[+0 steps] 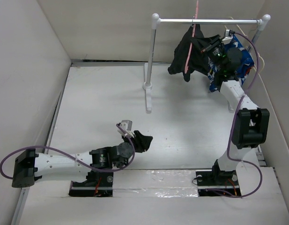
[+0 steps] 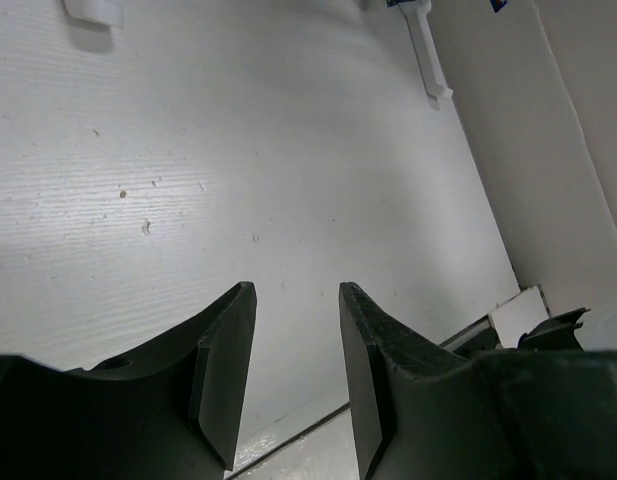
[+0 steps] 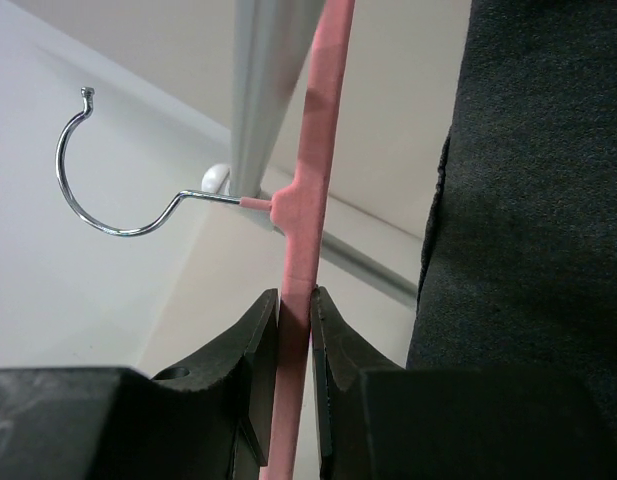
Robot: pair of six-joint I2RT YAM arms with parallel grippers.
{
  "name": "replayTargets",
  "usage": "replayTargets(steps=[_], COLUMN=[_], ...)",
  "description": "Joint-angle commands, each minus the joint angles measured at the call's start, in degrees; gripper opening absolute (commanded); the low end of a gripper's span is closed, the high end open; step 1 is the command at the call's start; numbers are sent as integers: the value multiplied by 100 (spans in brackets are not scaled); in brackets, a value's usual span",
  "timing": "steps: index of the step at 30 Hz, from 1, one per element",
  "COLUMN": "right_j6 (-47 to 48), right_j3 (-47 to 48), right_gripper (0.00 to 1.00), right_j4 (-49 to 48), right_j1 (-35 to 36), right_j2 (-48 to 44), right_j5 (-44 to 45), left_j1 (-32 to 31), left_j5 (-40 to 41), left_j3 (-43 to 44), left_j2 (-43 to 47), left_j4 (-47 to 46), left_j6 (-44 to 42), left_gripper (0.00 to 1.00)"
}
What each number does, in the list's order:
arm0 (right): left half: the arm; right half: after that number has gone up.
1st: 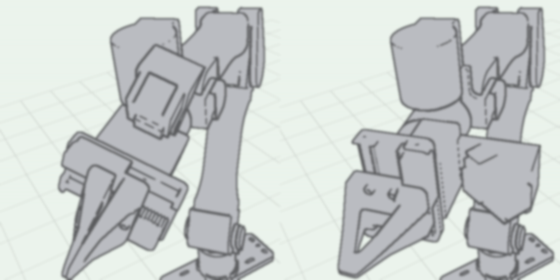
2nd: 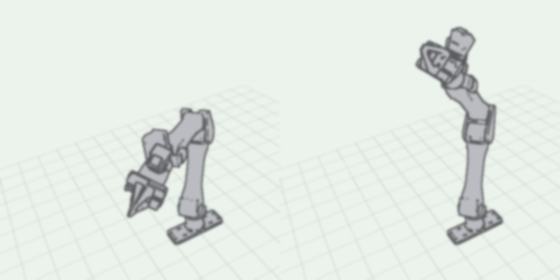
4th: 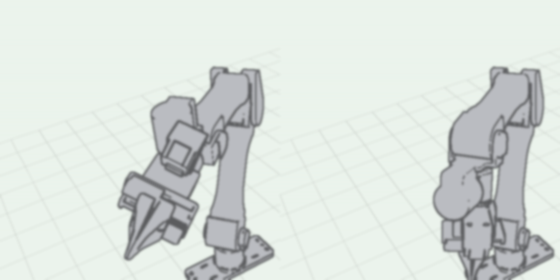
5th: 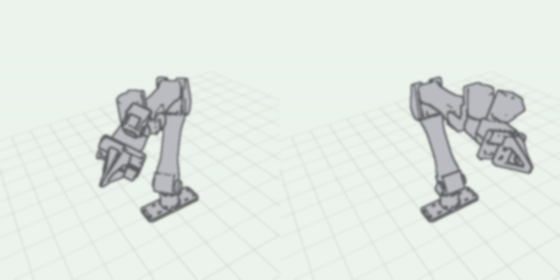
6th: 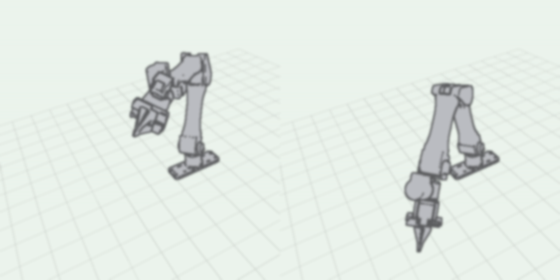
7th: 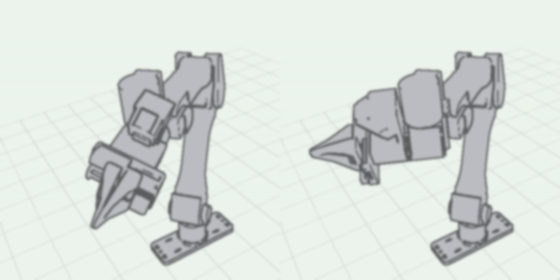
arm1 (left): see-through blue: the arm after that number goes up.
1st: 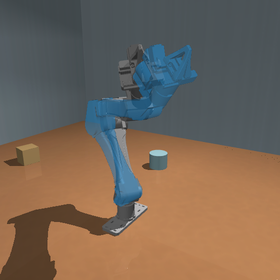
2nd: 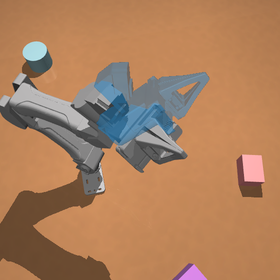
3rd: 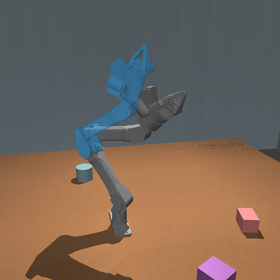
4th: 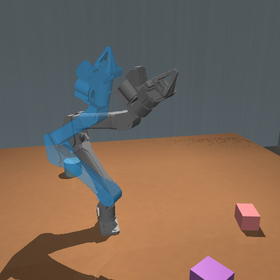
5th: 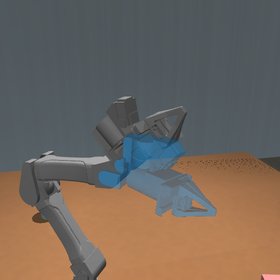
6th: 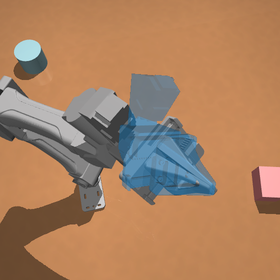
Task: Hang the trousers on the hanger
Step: Place the hanger at the clothesline.
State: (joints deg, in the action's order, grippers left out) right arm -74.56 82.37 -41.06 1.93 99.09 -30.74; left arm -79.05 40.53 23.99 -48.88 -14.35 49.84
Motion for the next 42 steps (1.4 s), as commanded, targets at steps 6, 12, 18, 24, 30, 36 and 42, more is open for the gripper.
replayTargets(steps=[6,12,18,24,30,36,42], right_j6=[74,65,65,284,680,979,1532], right_j3=[728,605,368,-203,-519,-915,-1968], right_gripper=[0,0,0,43,100,100,100], right_j4=[-719,-913,-1176,-1440,-1352,-1466,-1651], right_j1=[-123,-228,-281,-448,-607,-659,-441], right_j2=[295,471,533,252,-284,-1117,-2076], right_j5=[-125,-169,-292,-450,-713,-872,-942], left_j1=[-14,-14,-14,-14,-14,-14,-14], left_j5=[192,227,253,358,648,1087,1342], left_j3=[-166,-281,-272,-158,149,553,826], left_j2=[485,599,582,538,547,608,792], left_j4=[283,310,363,441,801,1415,1680], left_j6=[288,403,430,377,254,245,-36], left_gripper=[35,35,35,35,36,38,42])
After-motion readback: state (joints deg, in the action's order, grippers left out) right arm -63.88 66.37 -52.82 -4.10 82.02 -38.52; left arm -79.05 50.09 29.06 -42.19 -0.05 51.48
